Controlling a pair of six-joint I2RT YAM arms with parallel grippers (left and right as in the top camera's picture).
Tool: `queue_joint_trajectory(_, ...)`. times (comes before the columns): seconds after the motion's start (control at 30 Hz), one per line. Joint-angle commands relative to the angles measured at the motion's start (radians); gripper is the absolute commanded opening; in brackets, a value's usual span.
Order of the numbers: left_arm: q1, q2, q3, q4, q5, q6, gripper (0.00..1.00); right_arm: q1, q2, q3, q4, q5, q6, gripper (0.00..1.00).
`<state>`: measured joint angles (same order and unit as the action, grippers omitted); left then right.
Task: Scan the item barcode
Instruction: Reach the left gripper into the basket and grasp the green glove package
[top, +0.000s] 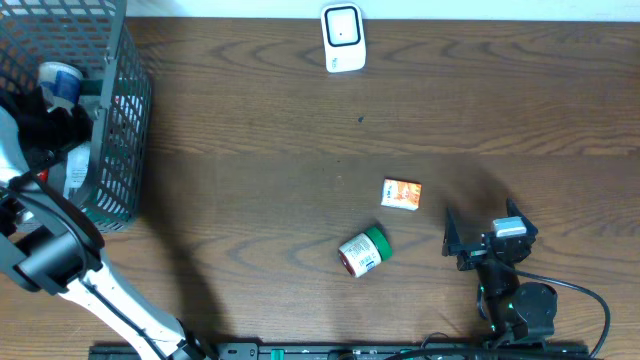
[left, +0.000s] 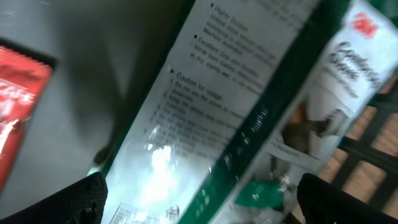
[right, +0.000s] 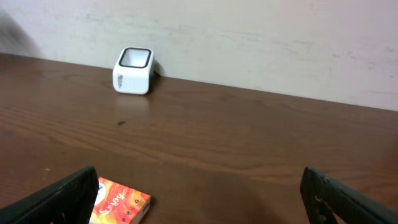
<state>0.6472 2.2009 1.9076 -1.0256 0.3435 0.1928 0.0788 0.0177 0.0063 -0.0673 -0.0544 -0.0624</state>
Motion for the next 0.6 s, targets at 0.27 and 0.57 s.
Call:
queue_joint_trajectory(0.27, 0.004, 0.112, 0.005, -0.002, 0.076, 0.042, 0.98, -0.008, -0.004, -0.001, -0.004, 0.001, 0.005, 0.99)
queue_joint_trajectory(0.57, 0.004, 0.057, 0.006, -0.010, 0.226, 0.042, 0.70, -0.008, -0.004, -0.001, -0.004, 0.001, 0.005, 0.99)
